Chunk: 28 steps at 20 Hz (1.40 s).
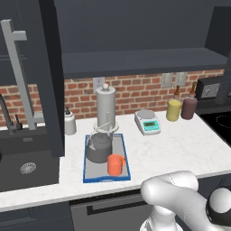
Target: Pick the kettle from the counter and place it on the tray. Then pick the mug from the cabinet and place it on the tray. Then close the cabinet doors.
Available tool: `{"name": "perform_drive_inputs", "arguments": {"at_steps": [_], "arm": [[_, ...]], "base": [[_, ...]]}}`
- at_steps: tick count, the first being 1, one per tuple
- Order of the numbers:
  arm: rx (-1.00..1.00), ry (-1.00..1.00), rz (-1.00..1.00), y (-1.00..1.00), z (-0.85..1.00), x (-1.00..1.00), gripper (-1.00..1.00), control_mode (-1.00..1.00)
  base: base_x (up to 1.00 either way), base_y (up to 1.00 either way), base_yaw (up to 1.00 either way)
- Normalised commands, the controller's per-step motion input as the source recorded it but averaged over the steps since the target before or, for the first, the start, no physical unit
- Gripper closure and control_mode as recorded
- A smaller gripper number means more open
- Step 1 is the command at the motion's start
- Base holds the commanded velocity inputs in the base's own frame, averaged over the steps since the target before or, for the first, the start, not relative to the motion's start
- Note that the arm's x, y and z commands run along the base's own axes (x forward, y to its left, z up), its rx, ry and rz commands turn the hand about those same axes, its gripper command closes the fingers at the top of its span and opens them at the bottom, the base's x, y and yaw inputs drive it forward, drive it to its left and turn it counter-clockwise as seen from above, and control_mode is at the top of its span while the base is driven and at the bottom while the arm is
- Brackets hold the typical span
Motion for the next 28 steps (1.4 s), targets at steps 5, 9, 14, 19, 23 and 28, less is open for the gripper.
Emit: {"name": "perform_drive_inputs", "arguments": {"at_steps": [5, 9, 14, 19, 23, 28], "arm": [[0.00, 0.21, 0.00, 0.33, -0.01, 0.38, -1.00, -1.00], [0.00, 0.19, 0.00, 0.31, -0.10, 0.55, -1.00, -1.00], [0.02, 0.02, 0.00, 0.21, -0.18, 0.51, -1.00, -1.00], [0.09, -0.01, 0.00, 0.19, -0.10, 0.51, -1.00, -1.00], [0.10, 0.00, 0.00, 0.26, -0.06, 0.49, -1.00, -1.00], [0.10, 0.00, 0.00, 0.30, -0.02, 0.44, -1.00, -1.00]], "base": [[0.00, 0.00, 0.00], [0.00, 0.00, 0.00], [0.00, 0.00, 0.00], [0.00, 0.00, 0.00], [0.00, 0.00, 0.00], [0.00, 0.00, 0.00]]}}
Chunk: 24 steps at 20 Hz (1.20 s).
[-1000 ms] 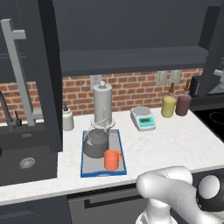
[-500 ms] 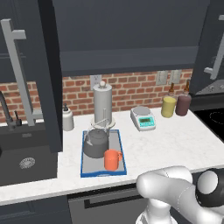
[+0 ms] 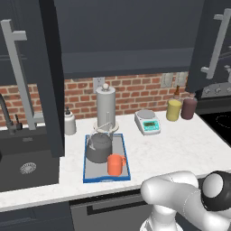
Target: Pick the kettle from the counter and place it on the tray. Then pick the mug from the cabinet and place it on the tray. Then close the cabinet doors.
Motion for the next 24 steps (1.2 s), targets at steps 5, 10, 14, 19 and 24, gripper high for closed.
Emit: {"name": "perform_drive_inputs", "arguments": {"at_steps": [5, 10, 14, 19, 24], "arm": [[0.09, 0.00, 0.00, 0.34, -0.08, 0.41, -1.00, -1.00], [0.06, 0.00, 0.00, 0.34, -0.11, 0.48, -1.00, -1.00], [0.05, 0.00, 0.00, 0.35, -0.15, 0.52, -1.00, -1.00], [0.05, 0.00, 0.00, 0.37, -0.13, 0.49, -1.00, -1.00], [0.02, 0.00, 0.00, 0.40, -0.06, 0.42, -1.00, -1.00]], "base": [[0.00, 0.00, 0.00], [0.00, 0.00, 0.00], [0.00, 0.00, 0.00], [0.00, 0.00, 0.00], [0.00, 0.00, 0.00]]}}
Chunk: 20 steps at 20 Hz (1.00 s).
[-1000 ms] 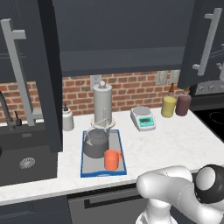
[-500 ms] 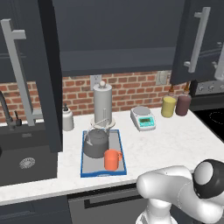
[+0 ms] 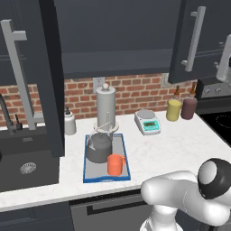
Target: Pick the kettle from the counter and place it on the tray. Then pick the mug from the cabinet and place it on the tray. Then close the cabinet doors.
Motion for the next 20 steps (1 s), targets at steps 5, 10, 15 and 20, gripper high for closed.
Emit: {"name": "perform_drive_inputs", "arguments": {"at_steps": [5, 10, 15, 20], "arm": [[0.00, 0.00, -0.02, 0.49, -0.06, 0.44, -1.00, -1.00], [0.00, 0.00, -0.02, 0.46, -0.08, 0.42, -1.00, -1.00], [0.00, 0.00, -0.03, 0.46, -0.08, 0.45, -1.00, -1.00], [0.01, 0.00, -0.03, 0.37, -0.03, 0.47, -1.00, -1.00]], "base": [[0.00, 0.00, 0.00], [0.00, 0.00, 0.00], [0.00, 0.00, 0.00], [0.00, 0.00, 0.00]]}}
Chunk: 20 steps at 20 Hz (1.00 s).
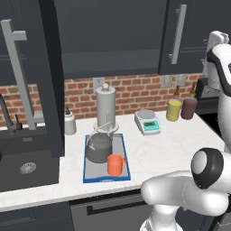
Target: Pick the kettle from the counter and place it on the tray. Then pick the mug from the cabinet and place it on the tray. Then close the cabinet doors.
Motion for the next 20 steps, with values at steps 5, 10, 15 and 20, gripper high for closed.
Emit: {"name": "perform_drive_inputs", "arguments": {"at_steps": [5, 10, 15, 20], "arm": [[0.03, 0.00, -0.02, 0.29, 0.00, 0.48, -1.00, -1.00], [0.03, 0.00, -0.02, 0.22, -0.01, 0.41, -1.00, -1.00], [0.03, -0.02, -0.01, 0.20, -0.07, 0.28, -1.00, -1.00], [0.01, -0.03, -0.01, 0.11, -0.01, 0.01, -1.00, -1.00]], "base": [[0.00, 0.00, 0.00], [0.00, 0.00, 0.00], [0.00, 0.00, 0.00], [0.00, 0.00, 0.00]]}}
